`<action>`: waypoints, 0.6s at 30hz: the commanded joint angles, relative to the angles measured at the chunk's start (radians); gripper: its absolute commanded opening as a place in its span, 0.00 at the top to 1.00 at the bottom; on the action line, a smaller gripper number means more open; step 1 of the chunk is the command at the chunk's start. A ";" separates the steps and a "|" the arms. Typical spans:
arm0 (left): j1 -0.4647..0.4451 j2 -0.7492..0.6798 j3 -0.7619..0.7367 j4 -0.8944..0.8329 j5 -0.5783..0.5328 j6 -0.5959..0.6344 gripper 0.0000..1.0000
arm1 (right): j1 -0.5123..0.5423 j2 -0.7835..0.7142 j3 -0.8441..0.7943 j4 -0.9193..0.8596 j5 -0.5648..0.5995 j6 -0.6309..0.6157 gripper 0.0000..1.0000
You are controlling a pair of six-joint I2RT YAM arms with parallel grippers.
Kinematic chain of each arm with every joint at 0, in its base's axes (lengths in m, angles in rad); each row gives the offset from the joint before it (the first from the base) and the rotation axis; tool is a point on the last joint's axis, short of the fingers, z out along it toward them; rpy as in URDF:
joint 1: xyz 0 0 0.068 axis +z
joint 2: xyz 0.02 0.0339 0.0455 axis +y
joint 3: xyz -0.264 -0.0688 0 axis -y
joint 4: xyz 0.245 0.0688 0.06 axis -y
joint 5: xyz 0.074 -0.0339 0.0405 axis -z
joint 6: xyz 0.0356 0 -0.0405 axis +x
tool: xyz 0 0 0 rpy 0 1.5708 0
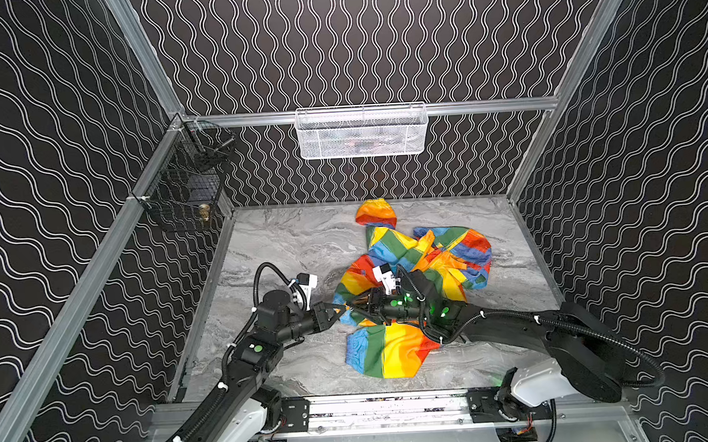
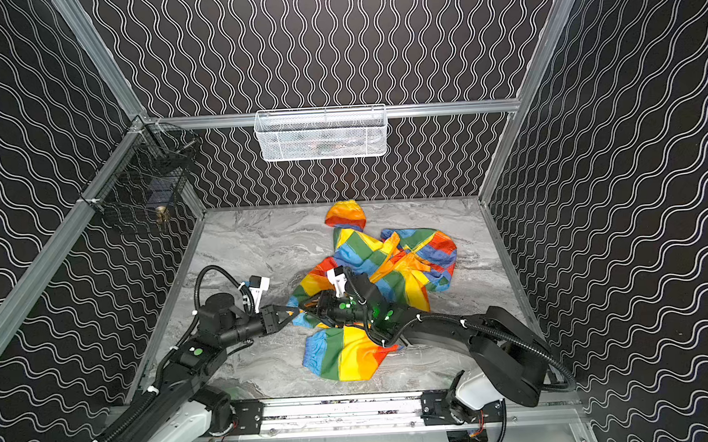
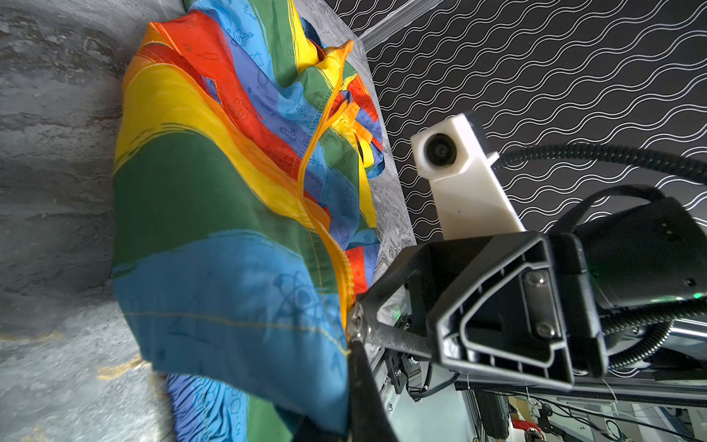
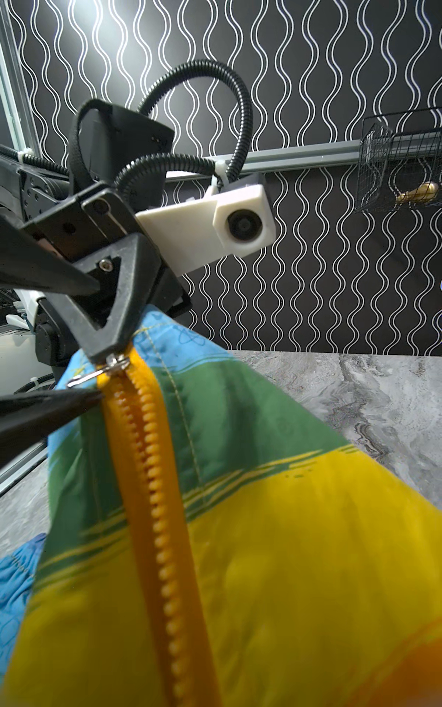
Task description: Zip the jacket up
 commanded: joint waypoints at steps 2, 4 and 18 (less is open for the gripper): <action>0.001 -0.003 -0.001 0.034 0.012 -0.001 1.00 | 0.001 0.009 -0.005 0.070 -0.009 0.022 0.62; 0.001 -0.002 -0.001 0.032 0.014 0.001 1.00 | 0.001 0.018 -0.010 0.090 -0.015 0.032 0.63; 0.001 -0.005 -0.001 0.032 0.014 -0.003 1.00 | 0.001 0.045 -0.009 0.083 -0.022 0.034 0.76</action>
